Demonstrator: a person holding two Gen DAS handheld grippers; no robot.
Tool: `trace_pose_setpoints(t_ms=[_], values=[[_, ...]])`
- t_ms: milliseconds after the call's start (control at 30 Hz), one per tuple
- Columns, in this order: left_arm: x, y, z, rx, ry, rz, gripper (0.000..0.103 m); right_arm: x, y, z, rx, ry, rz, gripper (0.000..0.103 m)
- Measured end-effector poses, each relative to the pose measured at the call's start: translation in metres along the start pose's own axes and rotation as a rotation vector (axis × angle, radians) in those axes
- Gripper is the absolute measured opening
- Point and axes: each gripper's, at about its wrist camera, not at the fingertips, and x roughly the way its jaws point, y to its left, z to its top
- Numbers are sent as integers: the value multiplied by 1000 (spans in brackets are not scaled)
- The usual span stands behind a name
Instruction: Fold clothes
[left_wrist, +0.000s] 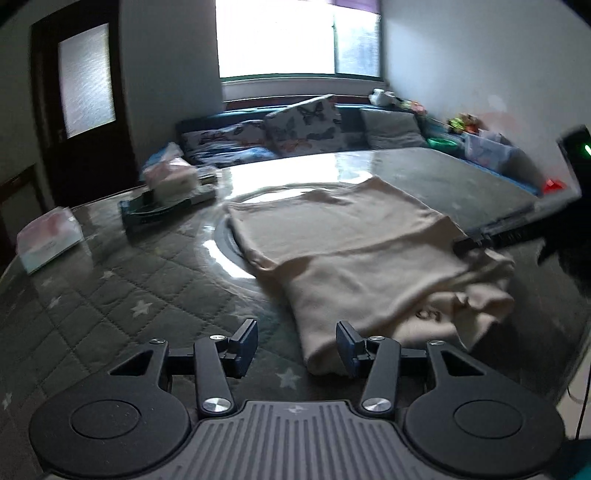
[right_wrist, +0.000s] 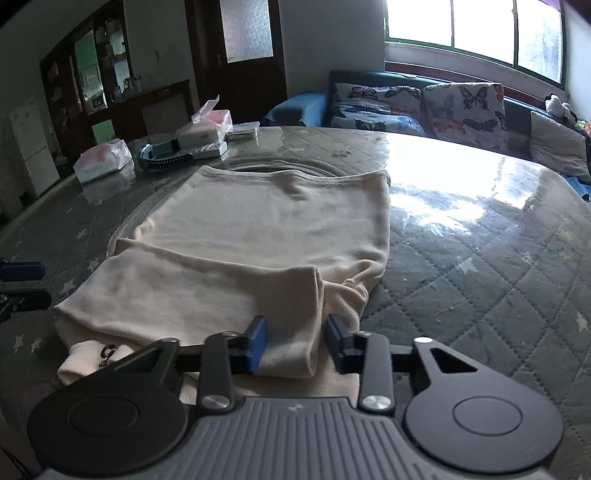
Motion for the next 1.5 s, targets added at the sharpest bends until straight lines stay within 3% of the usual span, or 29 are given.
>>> trace_pose_setpoints(t_ms=[133, 233, 300, 367, 467, 600, 833, 1000, 1100, 1267, 1367, 1400, 1500], values=[[5, -6, -5, 52, -11, -7, 49, -3, 0, 3, -1, 1, -9, 8], [9, -11, -8, 93, -18, -5, 49, -8, 1, 7, -6, -12, -13, 5], [13, -14, -11, 127, -19, 2, 43, -12, 4, 10, -17, -20, -16, 5], [15, -17, -13, 154, -24, 6, 22, -17, 7, 13, -28, -33, -17, 4], [16, -18, -13, 161, -33, 26, 4, -27, 10, 18, -31, -54, -14, 4], [9, -10, -12, 142, -59, 37, 3, -39, 11, 19, -16, -73, -6, 4], [7, -2, -15, 142, -6, 7, 8, -13, 3, -1, -7, 13, -42, 10], [-3, 11, 0, 132, -27, 10, 10, -30, 6, 10, -71, -53, -58, 12], [-1, 15, 17, 101, -58, 12, 10, -24, 8, 15, -87, -49, -48, 28], [19, 10, 36, 82, -71, 2, 10, 1, 1, 12, -50, -15, -27, 27], [34, 1, 44, 94, -66, -14, 10, 5, 2, 10, -61, -19, -20, 17], [39, -3, 46, 103, -69, -23, 10, 6, 3, 10, -65, -20, -18, 7], [51, -11, 52, 121, -68, -25, 10, -2, 4, 14, -73, -70, -27, 2]])
